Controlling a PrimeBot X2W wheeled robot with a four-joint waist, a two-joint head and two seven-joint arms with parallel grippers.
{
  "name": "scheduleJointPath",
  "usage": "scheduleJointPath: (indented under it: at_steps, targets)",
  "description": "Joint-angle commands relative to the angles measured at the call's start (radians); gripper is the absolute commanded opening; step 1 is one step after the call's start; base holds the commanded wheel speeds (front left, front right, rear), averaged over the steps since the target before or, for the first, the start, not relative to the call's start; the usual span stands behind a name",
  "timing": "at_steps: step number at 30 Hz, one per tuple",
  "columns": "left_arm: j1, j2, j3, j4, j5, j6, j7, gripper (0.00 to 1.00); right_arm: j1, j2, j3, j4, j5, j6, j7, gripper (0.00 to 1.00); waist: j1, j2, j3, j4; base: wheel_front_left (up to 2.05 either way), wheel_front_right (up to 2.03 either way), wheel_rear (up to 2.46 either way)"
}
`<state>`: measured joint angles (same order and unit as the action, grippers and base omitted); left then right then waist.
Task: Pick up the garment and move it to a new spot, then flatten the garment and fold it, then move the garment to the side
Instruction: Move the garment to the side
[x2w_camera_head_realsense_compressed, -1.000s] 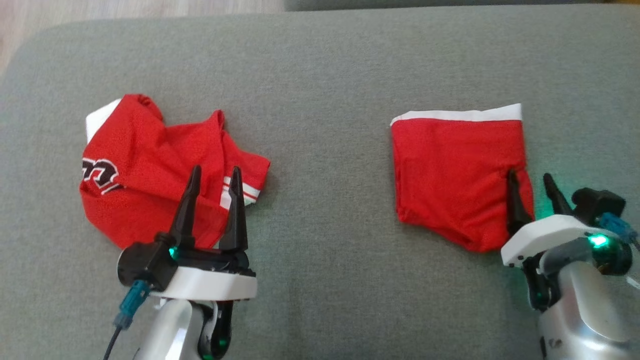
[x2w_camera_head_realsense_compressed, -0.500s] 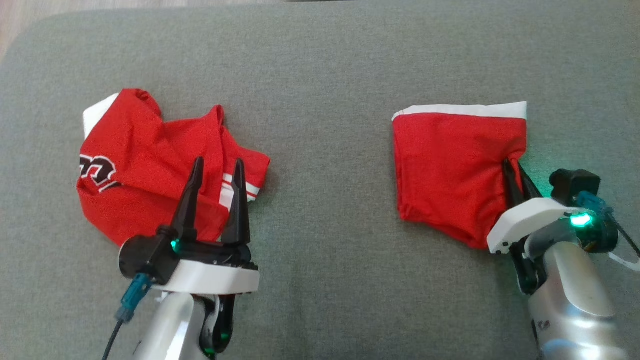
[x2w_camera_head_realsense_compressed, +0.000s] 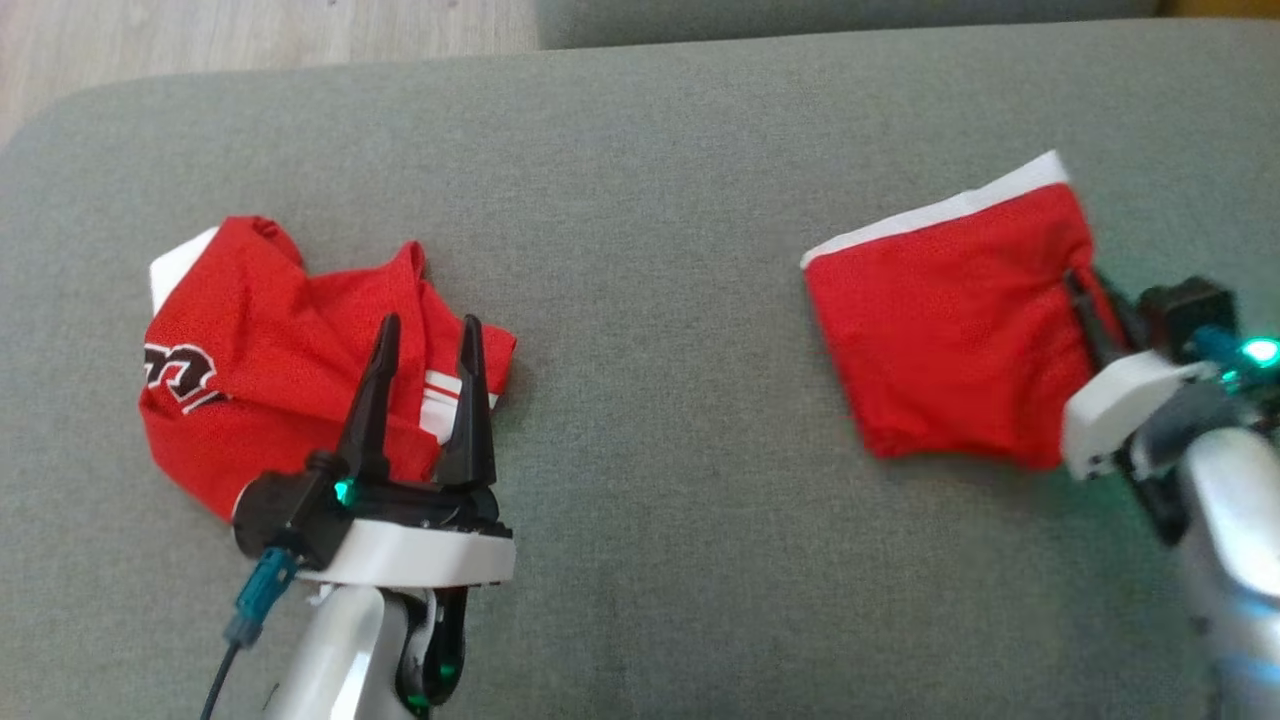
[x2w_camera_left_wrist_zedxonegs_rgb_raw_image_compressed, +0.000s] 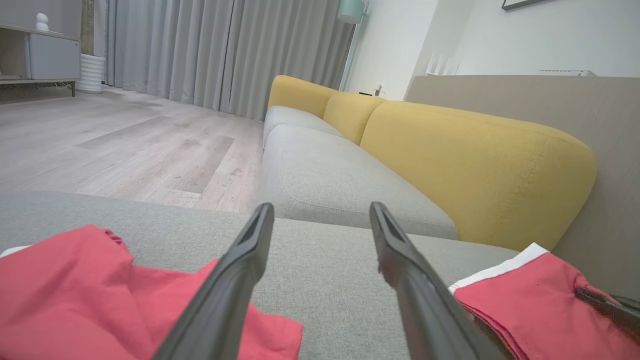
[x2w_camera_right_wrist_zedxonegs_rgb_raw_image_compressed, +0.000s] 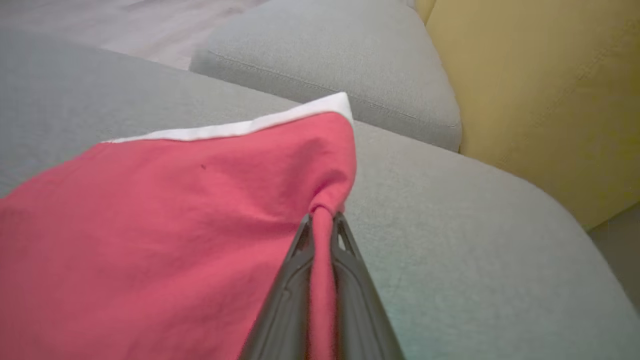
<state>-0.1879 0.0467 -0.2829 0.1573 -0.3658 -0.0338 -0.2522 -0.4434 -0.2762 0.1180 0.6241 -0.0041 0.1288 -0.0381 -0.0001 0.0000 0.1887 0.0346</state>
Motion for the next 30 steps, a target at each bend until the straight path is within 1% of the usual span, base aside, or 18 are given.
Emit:
scheduleJointPath:
  at_steps: [1,4,7,10,13,17,20,23,30]
  targets:
    - [-0.022,0.004,0.036,-0.037,-0.003,0.004,-0.010,1.00,-0.040,-0.043,0.029,-0.039,0.010,0.002,0.007,0.00,0.0001,0.0000,0.007,-0.003,0.00,0.00,0.00]
    - [-0.026,0.004,0.041,-0.045,0.002,0.001,-0.010,1.00,-0.056,-0.146,0.069,-0.046,0.029,0.002,0.038,0.00,0.0001,0.0000,0.029,-0.005,0.00,0.00,0.00]
    - [-0.037,0.004,0.042,-0.050,0.006,-0.004,-0.010,1.00,-0.075,-0.243,0.077,-0.027,0.038,0.002,0.063,0.00,0.0001,0.0000,0.055,-0.002,0.00,0.00,0.00]
    - [-0.049,0.004,0.039,-0.053,0.008,-0.007,-0.010,1.00,-0.090,-0.316,0.054,0.008,0.032,0.002,0.085,0.00,0.0001,0.0000,0.080,0.004,0.00,0.00,0.00]
    - [-0.061,0.004,0.034,-0.053,0.009,-0.008,-0.010,1.00,-0.102,-0.368,0.012,0.046,0.010,0.002,0.099,0.00,0.0001,0.0000,0.102,0.012,0.00,0.00,0.00]
    - [-0.070,0.004,0.036,-0.054,0.014,-0.009,-0.010,1.00,-0.119,-0.397,-0.068,0.067,-0.035,0.002,0.115,0.00,0.0001,0.0000,0.124,0.017,0.00,0.00,0.00]
    - [-0.077,0.004,0.039,-0.054,0.017,-0.012,-0.010,1.00,-0.130,-0.404,-0.140,0.076,-0.087,0.002,0.122,0.00,0.0001,0.0000,0.136,0.021,0.00,0.00,0.00]
    - [-0.087,0.004,0.038,-0.054,0.017,-0.013,-0.010,1.00,-0.134,-0.389,-0.227,0.082,-0.140,0.002,0.121,0.00,0.0001,0.0000,0.148,0.023,0.00,0.00,0.00]
    - [-0.095,0.004,0.036,-0.051,0.018,-0.014,-0.010,1.00,-0.129,-0.349,-0.297,0.071,-0.194,0.002,0.131,0.00,0.0001,0.0000,0.153,0.022,0.00,0.00,0.00]
